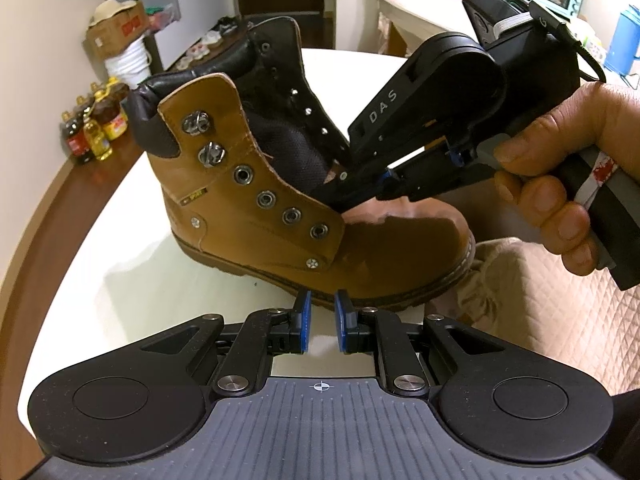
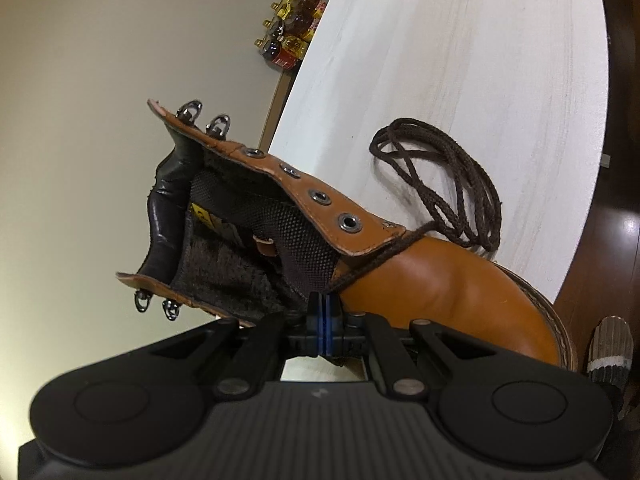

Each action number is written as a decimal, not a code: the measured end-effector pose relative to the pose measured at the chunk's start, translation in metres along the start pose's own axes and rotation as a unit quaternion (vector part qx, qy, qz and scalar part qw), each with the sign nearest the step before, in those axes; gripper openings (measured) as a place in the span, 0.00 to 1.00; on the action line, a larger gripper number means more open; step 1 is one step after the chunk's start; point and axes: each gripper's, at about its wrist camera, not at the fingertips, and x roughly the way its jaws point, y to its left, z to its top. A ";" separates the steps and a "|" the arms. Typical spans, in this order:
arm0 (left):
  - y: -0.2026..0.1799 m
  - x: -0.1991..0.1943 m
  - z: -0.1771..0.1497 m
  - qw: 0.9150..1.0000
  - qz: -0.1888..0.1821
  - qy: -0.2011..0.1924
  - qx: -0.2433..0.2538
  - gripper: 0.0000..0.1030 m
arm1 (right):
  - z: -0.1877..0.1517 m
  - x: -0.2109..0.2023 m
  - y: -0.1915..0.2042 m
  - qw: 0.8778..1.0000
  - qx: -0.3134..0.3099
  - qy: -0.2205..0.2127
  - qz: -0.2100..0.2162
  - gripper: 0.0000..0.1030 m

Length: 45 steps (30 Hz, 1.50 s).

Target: Lace up shoes with both hands

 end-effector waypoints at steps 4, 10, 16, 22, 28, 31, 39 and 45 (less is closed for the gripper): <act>0.001 0.001 0.003 1.000 -0.001 -0.004 -0.001 0.14 | 0.000 -0.002 0.001 1.000 -0.004 0.013 0.007 0.02; 0.000 0.008 0.010 1.000 0.000 -0.010 0.011 0.14 | 0.003 -0.002 -0.002 0.999 0.000 0.041 0.024 0.02; 0.002 0.014 0.020 1.000 -0.003 -0.025 0.015 0.14 | 0.002 0.002 -0.003 0.998 0.003 0.052 0.031 0.02; 0.005 0.024 0.027 1.000 -0.007 -0.013 0.006 0.14 | 0.002 0.001 -0.003 0.998 0.007 0.055 0.034 0.02; 0.009 0.030 0.028 1.000 -0.011 -0.008 -0.001 0.14 | 0.005 0.001 -0.004 0.998 0.010 0.056 0.038 0.02; 0.009 0.031 0.028 1.000 -0.009 -0.011 0.001 0.13 | 0.004 0.003 -0.006 0.998 0.011 0.054 0.037 0.02; 0.005 0.033 0.024 1.000 -0.005 -0.012 0.010 0.06 | 0.003 0.004 -0.010 0.998 0.016 0.051 0.037 0.02; 0.006 0.032 0.024 1.000 -0.002 -0.019 0.006 0.05 | 0.003 0.008 -0.011 0.998 0.013 0.053 0.037 0.03</act>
